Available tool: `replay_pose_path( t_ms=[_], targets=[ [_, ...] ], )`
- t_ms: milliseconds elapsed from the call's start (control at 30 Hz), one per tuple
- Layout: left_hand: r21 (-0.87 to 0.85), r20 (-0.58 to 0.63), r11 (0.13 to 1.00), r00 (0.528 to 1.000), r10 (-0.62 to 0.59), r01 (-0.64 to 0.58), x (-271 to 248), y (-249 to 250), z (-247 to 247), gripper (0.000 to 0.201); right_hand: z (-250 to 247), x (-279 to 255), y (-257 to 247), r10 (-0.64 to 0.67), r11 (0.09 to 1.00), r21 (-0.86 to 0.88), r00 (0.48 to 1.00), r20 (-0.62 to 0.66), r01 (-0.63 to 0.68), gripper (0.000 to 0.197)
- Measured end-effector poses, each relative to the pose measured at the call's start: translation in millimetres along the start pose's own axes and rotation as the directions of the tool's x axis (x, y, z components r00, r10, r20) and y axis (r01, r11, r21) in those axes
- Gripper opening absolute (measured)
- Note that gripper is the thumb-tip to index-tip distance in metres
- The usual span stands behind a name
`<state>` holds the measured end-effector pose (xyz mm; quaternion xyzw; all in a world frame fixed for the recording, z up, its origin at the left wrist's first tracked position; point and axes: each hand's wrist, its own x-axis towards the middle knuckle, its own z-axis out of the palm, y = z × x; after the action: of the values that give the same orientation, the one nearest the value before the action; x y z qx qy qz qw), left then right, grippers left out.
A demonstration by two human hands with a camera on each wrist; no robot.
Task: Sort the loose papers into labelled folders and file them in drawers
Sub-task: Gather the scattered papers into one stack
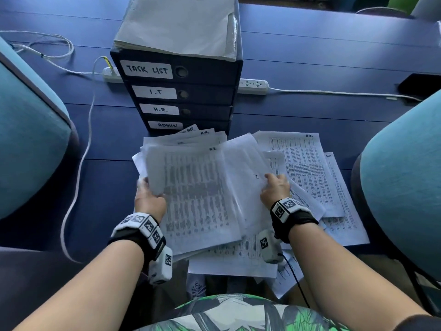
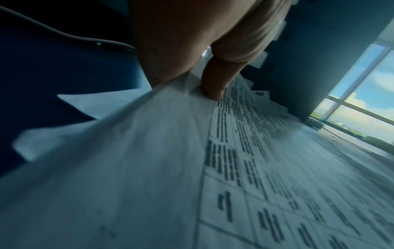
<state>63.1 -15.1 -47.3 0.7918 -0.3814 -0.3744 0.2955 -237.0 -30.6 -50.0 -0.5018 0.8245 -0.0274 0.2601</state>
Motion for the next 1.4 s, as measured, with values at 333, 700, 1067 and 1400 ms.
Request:
replay_pose_path(
  t_ms=[333, 700, 1067, 1400],
  targets=[
    [-0.015, 0.104, 0.997, 0.992, -0.073, 0.075, 14, -16, -6, 0.082, 8, -1, -17, -0.031, 0.996, 0.089, 0.994, 0.108, 0.021, 0.044],
    [-0.094, 0.14, 0.993, 0.988, -0.06, 0.073, 15, -17, -6, 0.076, 4, 3, -22, 0.011, 0.997, 0.07, 0.992, 0.123, -0.02, 0.052],
    [-0.137, 0.172, 0.989, 0.985, -0.029, 0.053, 5, -7, -1, 0.098, -26, -7, -29, -0.026, 0.972, 0.234, 1.0, 0.002, 0.025, 0.009],
    [-0.185, 0.306, 0.977, 0.951, -0.048, 0.109, 3, -1, 6, 0.029, -74, -26, -62, -0.561, 0.455, -0.026, 0.264, -0.785, 0.89, 0.023]
  ],
)
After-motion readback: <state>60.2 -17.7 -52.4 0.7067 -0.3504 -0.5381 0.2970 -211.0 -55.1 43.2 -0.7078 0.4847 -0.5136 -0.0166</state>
